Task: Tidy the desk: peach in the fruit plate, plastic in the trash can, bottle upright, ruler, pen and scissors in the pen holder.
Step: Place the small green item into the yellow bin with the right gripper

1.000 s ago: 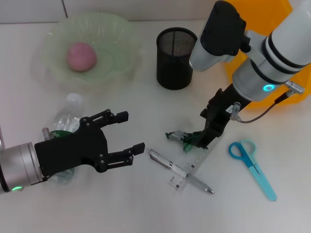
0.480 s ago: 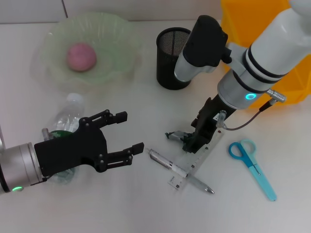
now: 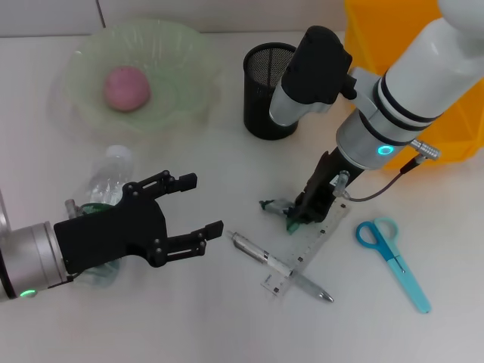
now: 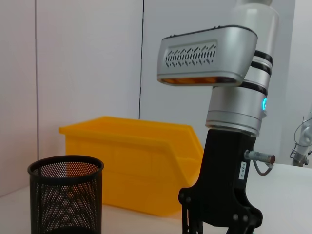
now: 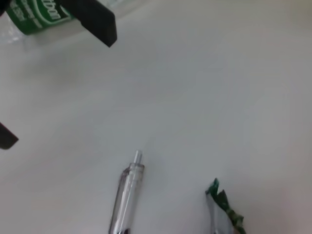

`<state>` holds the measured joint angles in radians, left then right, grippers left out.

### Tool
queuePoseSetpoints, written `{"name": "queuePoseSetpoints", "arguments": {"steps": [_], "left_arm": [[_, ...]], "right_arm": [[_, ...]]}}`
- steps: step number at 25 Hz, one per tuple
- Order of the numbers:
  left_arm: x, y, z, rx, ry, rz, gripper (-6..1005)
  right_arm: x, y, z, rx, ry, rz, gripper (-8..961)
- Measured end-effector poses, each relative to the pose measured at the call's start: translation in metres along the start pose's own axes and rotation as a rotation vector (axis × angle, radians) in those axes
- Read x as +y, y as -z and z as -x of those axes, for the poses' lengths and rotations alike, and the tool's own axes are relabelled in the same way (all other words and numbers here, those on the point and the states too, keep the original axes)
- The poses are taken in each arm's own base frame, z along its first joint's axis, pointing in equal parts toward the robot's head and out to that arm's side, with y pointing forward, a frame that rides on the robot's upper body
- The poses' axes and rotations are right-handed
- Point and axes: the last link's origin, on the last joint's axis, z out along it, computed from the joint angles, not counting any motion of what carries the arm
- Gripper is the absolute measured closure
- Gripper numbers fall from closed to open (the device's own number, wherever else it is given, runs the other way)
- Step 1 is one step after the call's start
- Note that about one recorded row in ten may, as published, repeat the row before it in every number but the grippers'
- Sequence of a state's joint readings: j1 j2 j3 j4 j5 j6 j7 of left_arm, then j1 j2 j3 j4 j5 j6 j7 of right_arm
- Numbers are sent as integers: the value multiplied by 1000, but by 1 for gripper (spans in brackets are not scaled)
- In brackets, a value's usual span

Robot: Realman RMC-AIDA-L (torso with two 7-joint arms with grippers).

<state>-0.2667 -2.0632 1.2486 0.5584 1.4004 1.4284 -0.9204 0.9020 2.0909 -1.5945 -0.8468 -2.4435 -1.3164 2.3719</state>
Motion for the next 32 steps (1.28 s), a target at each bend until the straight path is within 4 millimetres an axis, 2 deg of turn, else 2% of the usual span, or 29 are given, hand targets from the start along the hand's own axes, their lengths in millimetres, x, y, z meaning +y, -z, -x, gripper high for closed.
{"name": "queuePoseSetpoints", "arguments": {"steps": [8,13,15,16,17,20,21,22,24,26,27,28,29,31,32], "left_arm": [[0,-1,0,-1,1,-2,168],[0,-1,0,-1,1,-2,168],[0,-1,0,-1,1,-2,168],[0,-1,0,-1,1,-2,168],[0,-1,0,-1,1,-2,168],[0,-1,0,1,1,-1,168],[0,-1,0,3,0,-1,168],[0,-1,0,3,0,-1,168],[0,-1,-1,5,-1,0,168],[0,-1,-2,11,-5,-2,168],[0,-1,-2,11,-5,-2,168],[0,-1,-2,11,-5,-2,168],[-1,-2,-2,11,-7,-2,169],[-1,-3,-3,11,-7,-2,169],[-1,-4,-3,12,-8,-1,169]], "right_arm": [[1,1,0,-2,6,2,747],[1,11,1,-34,3,-6,849],[0,23,4,-68,0,-12,889],[-2,39,6,-112,-14,-21,931],[-2,39,6,-112,-14,-21,932],[-10,77,3,-203,-50,-64,935],[-20,105,-5,-266,-89,-135,936],[-20,105,-5,-266,-89,-135,937],[-32,130,-18,-313,-139,-215,939],[-50,155,-46,-372,-250,-304,940],[-50,155,-46,-372,-250,-304,941],[-64,162,-65,-415,-323,-339,942],[-64,162,-65,-415,-323,-339,942],[-81,155,-86,-449,-405,-382,942],[-81,155,-86,-449,-405,-382,943]]}}
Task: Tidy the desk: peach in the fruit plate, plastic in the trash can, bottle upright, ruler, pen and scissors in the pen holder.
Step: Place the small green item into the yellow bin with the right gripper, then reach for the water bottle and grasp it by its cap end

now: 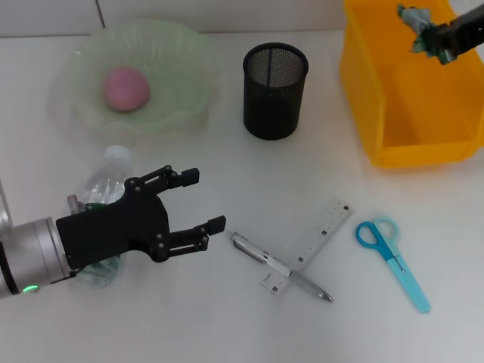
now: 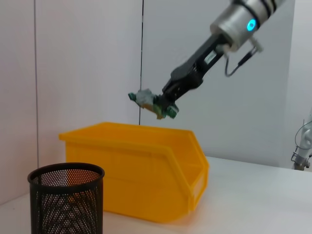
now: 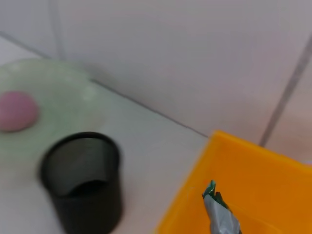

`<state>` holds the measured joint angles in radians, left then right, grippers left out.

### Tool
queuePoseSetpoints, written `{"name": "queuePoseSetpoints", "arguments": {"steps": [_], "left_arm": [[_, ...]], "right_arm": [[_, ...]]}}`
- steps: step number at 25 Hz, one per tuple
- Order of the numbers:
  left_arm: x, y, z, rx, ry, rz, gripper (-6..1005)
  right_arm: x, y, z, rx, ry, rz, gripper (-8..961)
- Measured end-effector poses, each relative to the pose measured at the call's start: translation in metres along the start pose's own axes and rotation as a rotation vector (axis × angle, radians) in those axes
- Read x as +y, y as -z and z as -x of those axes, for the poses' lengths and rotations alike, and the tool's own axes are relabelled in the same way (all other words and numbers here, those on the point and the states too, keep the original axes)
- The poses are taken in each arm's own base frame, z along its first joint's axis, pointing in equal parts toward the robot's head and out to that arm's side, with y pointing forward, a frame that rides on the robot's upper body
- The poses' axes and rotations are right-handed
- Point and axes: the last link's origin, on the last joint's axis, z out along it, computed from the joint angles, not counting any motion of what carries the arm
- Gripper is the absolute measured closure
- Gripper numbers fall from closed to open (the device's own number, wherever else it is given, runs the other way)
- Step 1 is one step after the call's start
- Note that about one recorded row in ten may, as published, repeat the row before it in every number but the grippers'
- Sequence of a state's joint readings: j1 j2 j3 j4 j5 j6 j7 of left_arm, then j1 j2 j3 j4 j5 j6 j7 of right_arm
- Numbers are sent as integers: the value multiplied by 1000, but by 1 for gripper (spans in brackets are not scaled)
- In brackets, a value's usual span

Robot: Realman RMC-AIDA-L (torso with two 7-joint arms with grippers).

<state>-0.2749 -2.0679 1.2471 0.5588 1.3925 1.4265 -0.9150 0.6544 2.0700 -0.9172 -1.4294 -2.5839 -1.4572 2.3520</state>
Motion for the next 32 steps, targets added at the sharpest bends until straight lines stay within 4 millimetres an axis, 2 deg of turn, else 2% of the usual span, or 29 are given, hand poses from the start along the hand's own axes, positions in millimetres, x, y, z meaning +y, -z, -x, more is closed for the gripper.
{"name": "queuePoseSetpoints", "arguments": {"steps": [4,12,18,21,26,32], "left_arm": [[-1,-1,-1,0,-4,1,169],[-1,-1,-4,9,-9,13,169],[-1,-2,-10,17,28,34,169],[-1,-1,-13,26,42,39,169],[-3,4,-27,57,75,42,170],[-17,13,-55,27,154,-39,170]], "right_arm": [[-21,-22,-20,-5,-77,-75,943],[-23,-34,-27,-6,-112,-77,944],[-20,-27,-24,-71,-137,-57,789],[-20,-18,-25,-119,-157,-39,564],[-15,4,-30,-214,-148,-15,329],[16,29,-60,-383,-80,214,230]]}}
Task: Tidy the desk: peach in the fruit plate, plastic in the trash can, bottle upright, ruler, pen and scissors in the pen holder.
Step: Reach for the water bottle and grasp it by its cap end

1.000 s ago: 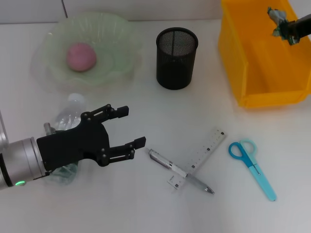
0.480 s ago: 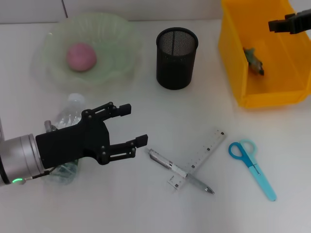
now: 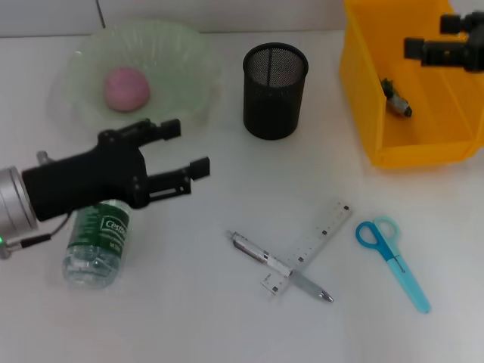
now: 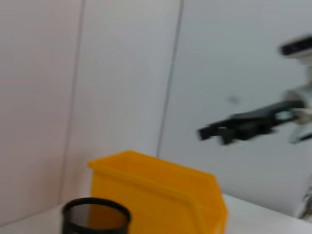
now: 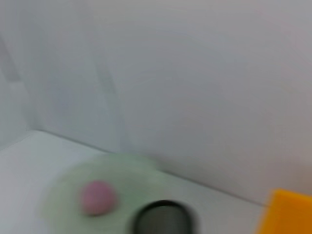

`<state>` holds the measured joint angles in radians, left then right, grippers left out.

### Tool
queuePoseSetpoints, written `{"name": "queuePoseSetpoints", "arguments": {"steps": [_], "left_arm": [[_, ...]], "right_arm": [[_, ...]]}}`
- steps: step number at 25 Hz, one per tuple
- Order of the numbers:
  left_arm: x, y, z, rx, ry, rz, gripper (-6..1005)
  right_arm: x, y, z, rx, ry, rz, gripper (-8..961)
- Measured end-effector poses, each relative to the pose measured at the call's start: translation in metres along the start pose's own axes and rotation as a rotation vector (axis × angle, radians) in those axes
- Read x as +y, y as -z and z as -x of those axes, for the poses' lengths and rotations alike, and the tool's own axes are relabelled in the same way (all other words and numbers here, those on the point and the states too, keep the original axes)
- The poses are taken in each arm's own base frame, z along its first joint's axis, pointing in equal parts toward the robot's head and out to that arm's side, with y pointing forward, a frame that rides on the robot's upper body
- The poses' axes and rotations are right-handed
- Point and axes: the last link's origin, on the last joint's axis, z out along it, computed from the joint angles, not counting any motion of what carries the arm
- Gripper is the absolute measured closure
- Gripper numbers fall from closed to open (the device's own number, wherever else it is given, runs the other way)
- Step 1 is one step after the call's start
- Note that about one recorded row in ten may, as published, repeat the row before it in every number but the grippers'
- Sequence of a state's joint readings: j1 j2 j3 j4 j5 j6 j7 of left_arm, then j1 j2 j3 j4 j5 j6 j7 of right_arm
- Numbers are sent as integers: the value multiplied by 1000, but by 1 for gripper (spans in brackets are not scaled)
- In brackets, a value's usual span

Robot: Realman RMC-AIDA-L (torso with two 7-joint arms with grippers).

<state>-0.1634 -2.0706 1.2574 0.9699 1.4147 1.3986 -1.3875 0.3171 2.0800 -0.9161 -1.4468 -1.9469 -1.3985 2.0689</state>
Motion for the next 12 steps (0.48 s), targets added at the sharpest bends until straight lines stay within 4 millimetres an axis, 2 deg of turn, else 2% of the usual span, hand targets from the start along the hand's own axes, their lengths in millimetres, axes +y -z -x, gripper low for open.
{"name": "queuePoseSetpoints", "arguments": {"steps": [1,2,3,4,5,6,7,8,10,11,12], "left_arm": [[-1,2,-7,-27,6,-31,170],[0,6,-22,-72,-12,-83,170],[0,6,-22,-72,-12,-83,170],[3,9,-39,-130,-9,-150,170],[3,9,-39,-130,-9,-150,170],[6,11,-47,-158,-1,-176,170],[10,13,-60,-220,22,-225,171],[10,13,-60,-220,22,-225,171],[14,12,-73,-318,101,-308,171],[14,12,-73,-318,101,-308,172],[15,7,-78,-379,167,-353,172]], "right_arm": [[6,4,-9,-20,9,46,213],[13,10,-27,-49,21,109,197],[13,10,-27,-49,21,109,180],[16,11,-40,-63,35,136,164],[17,11,-52,-72,36,154,147],[18,11,-64,-77,38,167,140],[19,8,-83,-87,23,187,133],[19,8,-83,-87,23,187,125],[23,4,-105,-97,11,218,111],[23,4,-105,-97,11,218,111],[26,1,-116,-100,13,233,111]]}}
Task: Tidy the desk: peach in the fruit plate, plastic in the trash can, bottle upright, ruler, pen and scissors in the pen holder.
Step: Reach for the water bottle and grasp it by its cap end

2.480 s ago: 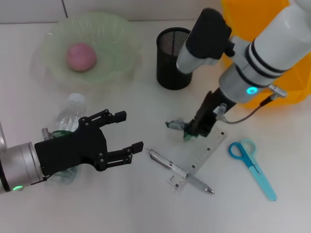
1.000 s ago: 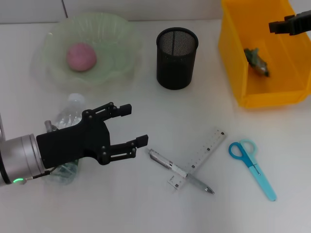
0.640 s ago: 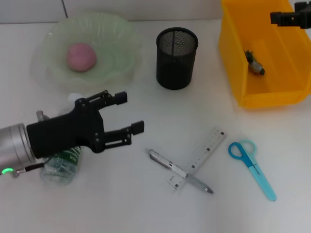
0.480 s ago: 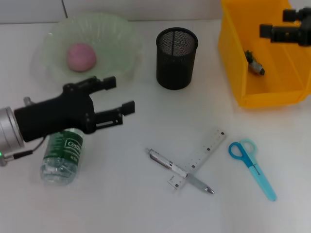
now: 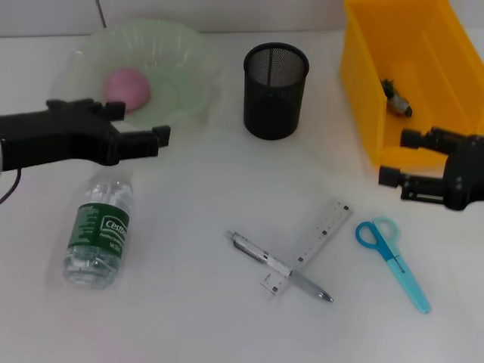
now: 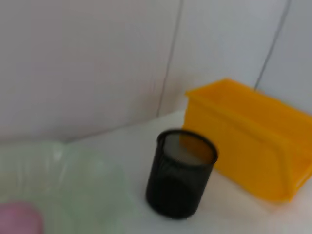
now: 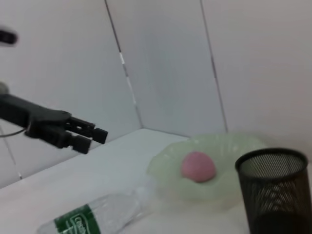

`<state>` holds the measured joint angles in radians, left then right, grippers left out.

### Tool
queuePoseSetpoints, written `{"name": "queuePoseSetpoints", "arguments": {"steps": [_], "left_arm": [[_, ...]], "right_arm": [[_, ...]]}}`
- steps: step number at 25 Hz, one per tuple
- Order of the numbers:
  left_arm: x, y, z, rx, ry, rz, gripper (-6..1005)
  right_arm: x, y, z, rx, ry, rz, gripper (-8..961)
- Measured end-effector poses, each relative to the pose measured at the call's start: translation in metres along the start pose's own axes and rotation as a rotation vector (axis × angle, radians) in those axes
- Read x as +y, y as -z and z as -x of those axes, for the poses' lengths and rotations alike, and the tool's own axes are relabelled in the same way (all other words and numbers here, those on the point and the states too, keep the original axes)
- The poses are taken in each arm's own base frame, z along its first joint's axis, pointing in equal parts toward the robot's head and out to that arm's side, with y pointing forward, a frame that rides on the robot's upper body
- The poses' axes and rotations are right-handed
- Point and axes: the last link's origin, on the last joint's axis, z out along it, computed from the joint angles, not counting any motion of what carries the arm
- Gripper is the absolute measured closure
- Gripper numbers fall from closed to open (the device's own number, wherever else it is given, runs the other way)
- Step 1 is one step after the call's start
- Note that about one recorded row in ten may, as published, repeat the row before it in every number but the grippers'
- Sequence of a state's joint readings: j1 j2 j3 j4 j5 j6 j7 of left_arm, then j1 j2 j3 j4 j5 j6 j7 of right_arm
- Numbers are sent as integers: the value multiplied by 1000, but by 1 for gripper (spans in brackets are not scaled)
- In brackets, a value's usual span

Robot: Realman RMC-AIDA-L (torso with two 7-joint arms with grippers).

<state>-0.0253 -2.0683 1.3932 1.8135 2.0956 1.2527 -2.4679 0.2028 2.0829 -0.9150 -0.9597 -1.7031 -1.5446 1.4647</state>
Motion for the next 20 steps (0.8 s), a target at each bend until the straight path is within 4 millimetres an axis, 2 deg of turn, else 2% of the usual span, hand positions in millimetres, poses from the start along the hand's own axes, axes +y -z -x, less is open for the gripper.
{"name": "queuePoseSetpoints", "arguments": {"steps": [3,5,9,15,19,20], "left_arm": [[-2,-4,-4,-75,80,-44,173],[-9,-14,-11,-155,168,-103,173],[-17,-26,-14,-204,169,-146,174],[-46,-48,-12,-283,207,-232,176],[-54,-56,-12,-308,227,-242,177],[-60,-64,-9,-332,252,-240,177]], "right_arm": [[1,-3,-6,-2,0,9,112],[2,-8,-9,-6,-10,24,112],[2,-10,-10,-3,-10,36,112],[3,-11,-14,-3,3,39,112],[4,-11,-16,-2,-1,39,113],[3,-11,-17,-1,-3,36,113]]}}
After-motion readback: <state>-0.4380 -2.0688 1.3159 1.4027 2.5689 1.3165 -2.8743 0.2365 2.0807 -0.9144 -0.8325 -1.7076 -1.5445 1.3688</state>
